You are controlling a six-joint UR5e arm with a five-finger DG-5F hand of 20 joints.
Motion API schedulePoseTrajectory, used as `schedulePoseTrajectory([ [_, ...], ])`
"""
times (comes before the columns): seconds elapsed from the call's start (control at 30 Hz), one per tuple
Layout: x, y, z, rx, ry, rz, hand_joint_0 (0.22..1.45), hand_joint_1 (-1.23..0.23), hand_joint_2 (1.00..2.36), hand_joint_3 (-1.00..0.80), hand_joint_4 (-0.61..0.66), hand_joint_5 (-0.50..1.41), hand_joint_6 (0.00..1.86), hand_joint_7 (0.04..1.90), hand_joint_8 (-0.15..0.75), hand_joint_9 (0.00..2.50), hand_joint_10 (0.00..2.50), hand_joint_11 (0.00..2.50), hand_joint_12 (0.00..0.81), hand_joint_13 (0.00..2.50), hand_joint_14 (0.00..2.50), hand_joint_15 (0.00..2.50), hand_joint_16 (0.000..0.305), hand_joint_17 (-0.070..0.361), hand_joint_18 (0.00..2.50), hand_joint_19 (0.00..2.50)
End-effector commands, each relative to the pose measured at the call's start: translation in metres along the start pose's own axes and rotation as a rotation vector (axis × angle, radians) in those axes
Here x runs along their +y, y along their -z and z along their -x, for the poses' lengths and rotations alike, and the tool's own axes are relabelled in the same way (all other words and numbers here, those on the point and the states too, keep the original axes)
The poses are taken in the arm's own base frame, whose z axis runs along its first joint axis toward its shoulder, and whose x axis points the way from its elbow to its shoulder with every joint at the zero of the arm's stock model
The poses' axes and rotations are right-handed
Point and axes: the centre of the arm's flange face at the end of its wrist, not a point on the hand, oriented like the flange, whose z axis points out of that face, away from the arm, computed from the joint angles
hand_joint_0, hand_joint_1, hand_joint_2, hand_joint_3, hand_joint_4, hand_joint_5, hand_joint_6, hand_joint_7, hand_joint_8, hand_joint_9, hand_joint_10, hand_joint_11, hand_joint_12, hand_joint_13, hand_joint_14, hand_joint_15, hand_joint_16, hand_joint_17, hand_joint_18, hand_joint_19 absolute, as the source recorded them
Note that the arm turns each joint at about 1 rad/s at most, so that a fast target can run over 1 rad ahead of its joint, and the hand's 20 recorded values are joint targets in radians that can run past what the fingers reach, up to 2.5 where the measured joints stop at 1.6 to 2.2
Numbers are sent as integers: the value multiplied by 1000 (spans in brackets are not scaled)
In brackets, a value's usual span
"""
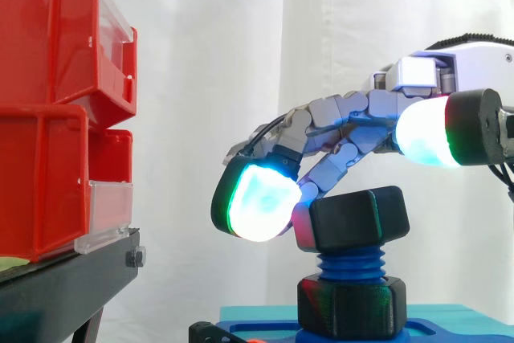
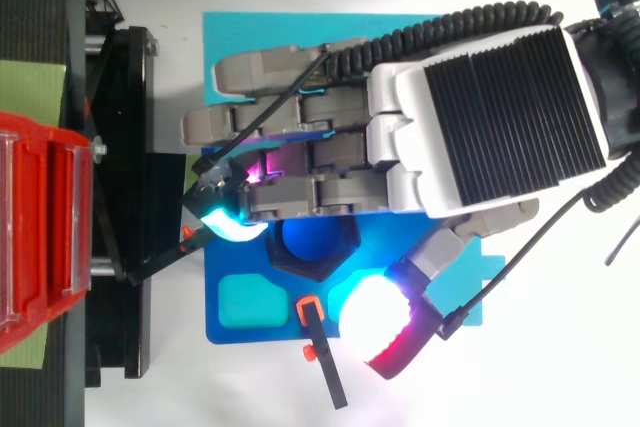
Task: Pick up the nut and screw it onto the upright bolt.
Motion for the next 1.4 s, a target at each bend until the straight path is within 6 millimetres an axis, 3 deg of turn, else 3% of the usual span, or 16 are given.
schedulePoseTrajectory([
  [0.0,-2,2,-1,4,-1,1,512,-86,1000,-500,197,-65,504,1182,236,574,0,0,306,258,0,0,32,73,0,0],
  [0.43,-7,5,0,0,1,4,524,-132,1000,-500,160,-45,503,1367,248,657,0,0,272,363,0,0,26,58,0,0],
  [0.73,-13,9,2,-1,2,4,536,-183,1000,-500,133,-5,500,1560,266,875,0,0,237,527,0,0,18,41,97,0],
  [1.0,-19,14,3,2,2,13,549,-223,1000,-500,123,22,535,1532,273,1183,0,0,190,761,0,0,11,24,337,0],
  [1.37,-26,18,8,-5,6,16,553,-238,1000,-500,98,35,589,1406,274,1385,0,9,165,920,0,0,7,15,499,0],
])
